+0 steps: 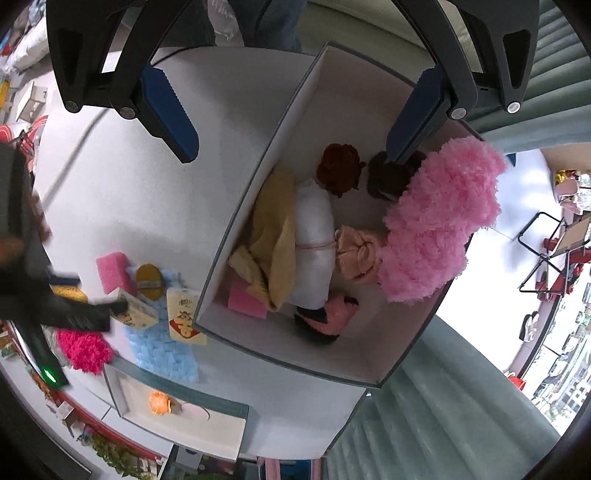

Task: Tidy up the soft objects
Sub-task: 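Grasp the pink foam sponge with the left tool while the right tool moves toward the tissue packs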

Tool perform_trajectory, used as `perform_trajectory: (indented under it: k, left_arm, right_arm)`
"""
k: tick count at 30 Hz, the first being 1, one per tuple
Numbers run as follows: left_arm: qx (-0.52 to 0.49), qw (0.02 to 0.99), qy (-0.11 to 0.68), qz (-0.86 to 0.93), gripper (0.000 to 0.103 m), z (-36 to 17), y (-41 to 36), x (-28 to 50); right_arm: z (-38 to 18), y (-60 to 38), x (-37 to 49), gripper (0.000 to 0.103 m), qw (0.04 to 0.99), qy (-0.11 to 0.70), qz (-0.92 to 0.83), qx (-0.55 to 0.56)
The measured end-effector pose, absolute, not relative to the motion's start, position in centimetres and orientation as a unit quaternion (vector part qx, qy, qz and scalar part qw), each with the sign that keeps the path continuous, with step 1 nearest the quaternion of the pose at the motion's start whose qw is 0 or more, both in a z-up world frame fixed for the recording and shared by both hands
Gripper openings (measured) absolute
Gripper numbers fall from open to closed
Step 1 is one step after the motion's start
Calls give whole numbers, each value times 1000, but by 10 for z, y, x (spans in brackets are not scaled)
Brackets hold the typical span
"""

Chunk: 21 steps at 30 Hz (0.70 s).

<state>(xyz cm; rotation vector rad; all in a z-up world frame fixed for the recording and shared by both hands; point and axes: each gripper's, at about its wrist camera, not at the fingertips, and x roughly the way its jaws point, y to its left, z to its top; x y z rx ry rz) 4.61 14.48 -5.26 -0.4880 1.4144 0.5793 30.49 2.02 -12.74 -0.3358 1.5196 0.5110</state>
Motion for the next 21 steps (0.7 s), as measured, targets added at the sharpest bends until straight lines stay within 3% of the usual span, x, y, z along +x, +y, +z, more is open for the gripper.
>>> perform_trajectory:
  k: [5,7,9,10,11,12,21]
  left_arm:
    - [-213,682,650,261,102,-56,136,50]
    - [-209,679,656,256,102,-57,131,54]
    - [-206,679,659,250,102,-58,125,60]
    - [-203,680,661,245,102,-58,121,65]
    - [-199,681,662,240,102,-58,117,70]
    - [-195,683,663,236,102,-58,113,75]
    - [-172,685,685,179,102,-85,61,131]
  right_arm:
    - [-159,65,319,103,674,661,257,-209]
    - [-172,70,318,97,666,663,261,-221]
    - [-176,64,316,73,668,665,253,-217]
    - [-174,58,314,69,673,661,254,-214]
    - [-173,50,316,56,676,659,256,-209]
    - [-170,39,314,49,677,659,258,-202]
    - [-178,-109,283,50,636,739,206,-83]
